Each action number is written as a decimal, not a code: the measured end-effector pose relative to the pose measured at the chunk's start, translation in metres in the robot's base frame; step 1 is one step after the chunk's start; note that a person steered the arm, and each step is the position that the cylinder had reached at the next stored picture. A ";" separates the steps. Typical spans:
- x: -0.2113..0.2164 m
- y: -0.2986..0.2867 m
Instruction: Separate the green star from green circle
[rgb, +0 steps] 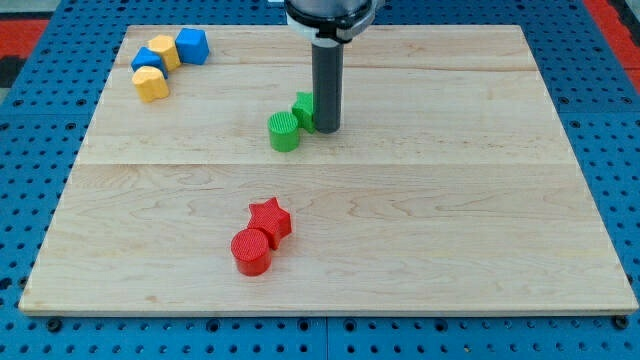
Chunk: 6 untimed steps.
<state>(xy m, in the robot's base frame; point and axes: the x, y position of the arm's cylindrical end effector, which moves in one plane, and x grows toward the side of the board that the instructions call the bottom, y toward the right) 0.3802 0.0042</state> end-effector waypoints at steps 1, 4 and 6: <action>0.008 0.037; 0.002 -0.036; -0.007 -0.012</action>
